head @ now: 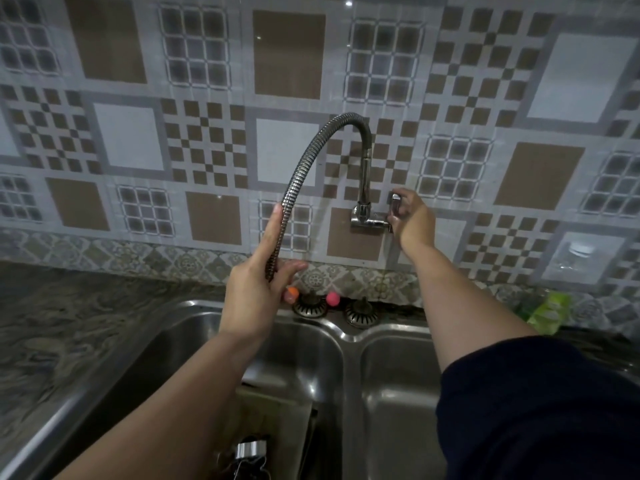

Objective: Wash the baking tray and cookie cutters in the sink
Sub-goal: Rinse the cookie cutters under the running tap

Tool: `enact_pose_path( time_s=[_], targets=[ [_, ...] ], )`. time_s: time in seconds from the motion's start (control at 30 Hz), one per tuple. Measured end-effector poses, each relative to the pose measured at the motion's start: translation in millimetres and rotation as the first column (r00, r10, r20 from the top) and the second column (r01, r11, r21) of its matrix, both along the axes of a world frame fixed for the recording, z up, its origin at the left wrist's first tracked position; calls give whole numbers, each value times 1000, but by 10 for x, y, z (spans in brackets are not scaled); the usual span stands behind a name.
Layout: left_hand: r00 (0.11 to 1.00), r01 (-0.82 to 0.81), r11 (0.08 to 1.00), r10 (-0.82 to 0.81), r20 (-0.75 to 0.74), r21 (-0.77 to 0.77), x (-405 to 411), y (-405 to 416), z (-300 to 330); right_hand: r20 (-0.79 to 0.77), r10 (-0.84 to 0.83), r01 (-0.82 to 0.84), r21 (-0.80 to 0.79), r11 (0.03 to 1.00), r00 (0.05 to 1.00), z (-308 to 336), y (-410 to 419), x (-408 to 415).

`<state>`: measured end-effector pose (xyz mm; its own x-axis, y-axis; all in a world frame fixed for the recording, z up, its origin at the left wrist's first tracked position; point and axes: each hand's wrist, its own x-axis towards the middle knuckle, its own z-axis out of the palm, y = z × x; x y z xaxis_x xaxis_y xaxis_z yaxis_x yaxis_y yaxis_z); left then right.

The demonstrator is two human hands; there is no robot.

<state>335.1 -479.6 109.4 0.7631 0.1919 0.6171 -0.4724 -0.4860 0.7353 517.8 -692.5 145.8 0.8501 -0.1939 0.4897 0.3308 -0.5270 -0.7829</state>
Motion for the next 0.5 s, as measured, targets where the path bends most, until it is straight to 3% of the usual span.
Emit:
enact_pose_path(
  time_s=[0.1, 0.23, 0.4, 0.5],
  targets=[
    [1000, -15, 1000, 15, -4, -7, -10, -6, 1, 59, 11, -10, -3, 1000, 998, -15, 10, -81],
    [999, -38, 999, 38, 9, -8, -9, -21, -5, 150, -112, 127, -92, 988, 982, -66, 13, -196],
    [1000, -12, 999, 12, -5, -38, -18, -28, -11, 125, -43, 45, -10, 999, 991, -301, -42, -287],
    [1000, 10, 998, -11, -20, -68, -42, -36, -3, 99, 2, 6, -82, 997, 995, -340, -80, -319]
  ],
)
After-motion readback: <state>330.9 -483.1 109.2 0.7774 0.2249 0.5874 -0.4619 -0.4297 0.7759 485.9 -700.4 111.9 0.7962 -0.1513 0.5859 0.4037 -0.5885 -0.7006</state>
